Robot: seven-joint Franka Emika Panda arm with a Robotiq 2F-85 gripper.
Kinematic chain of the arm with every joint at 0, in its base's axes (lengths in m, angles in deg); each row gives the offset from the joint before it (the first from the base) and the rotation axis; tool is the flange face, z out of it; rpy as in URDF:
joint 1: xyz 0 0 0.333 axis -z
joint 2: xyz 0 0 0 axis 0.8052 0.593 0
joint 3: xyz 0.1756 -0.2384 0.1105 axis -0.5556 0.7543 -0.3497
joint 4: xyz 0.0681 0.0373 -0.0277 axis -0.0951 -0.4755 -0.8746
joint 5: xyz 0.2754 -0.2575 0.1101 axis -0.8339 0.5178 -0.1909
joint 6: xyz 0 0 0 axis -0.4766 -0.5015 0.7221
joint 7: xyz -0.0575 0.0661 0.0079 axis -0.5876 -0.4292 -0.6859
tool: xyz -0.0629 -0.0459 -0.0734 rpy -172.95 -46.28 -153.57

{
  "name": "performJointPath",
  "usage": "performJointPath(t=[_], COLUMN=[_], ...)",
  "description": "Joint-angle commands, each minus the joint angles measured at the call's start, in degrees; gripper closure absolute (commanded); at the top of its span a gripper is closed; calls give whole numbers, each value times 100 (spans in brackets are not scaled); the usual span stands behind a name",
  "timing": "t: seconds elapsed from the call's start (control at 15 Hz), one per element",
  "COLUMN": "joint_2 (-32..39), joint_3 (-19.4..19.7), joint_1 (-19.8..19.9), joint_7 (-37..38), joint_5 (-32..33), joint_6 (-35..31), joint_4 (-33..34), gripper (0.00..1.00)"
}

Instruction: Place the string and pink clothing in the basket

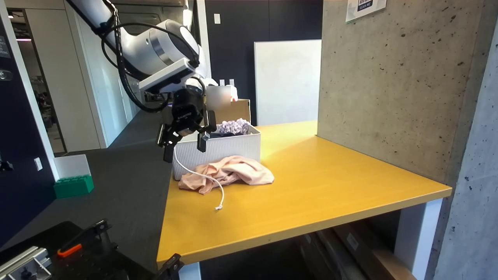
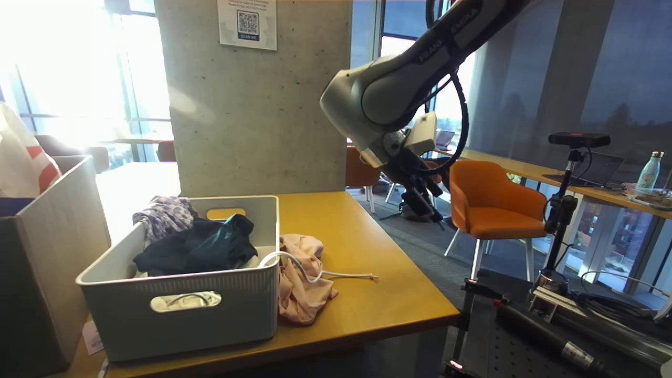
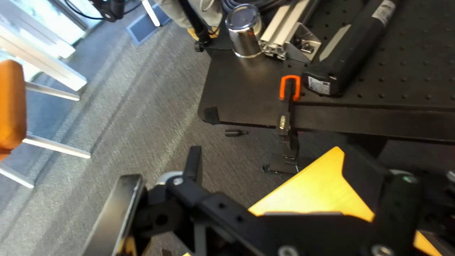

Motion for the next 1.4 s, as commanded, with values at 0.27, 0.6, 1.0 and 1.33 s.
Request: performJointPath(t=[0.27, 0.6, 1.0, 1.33], joint_2=[290, 280, -307, -874], joint_3=[-88, -101, -185, -458], joint_1=[-118, -121, -354, -516], joint_7=[-105, -156, 594, 1376], joint_5=[657, 659, 2019, 3128], joint_6=[302, 361, -1168, -2418], joint_4=[246, 264, -640, -2030], gripper=[0, 0, 0, 0])
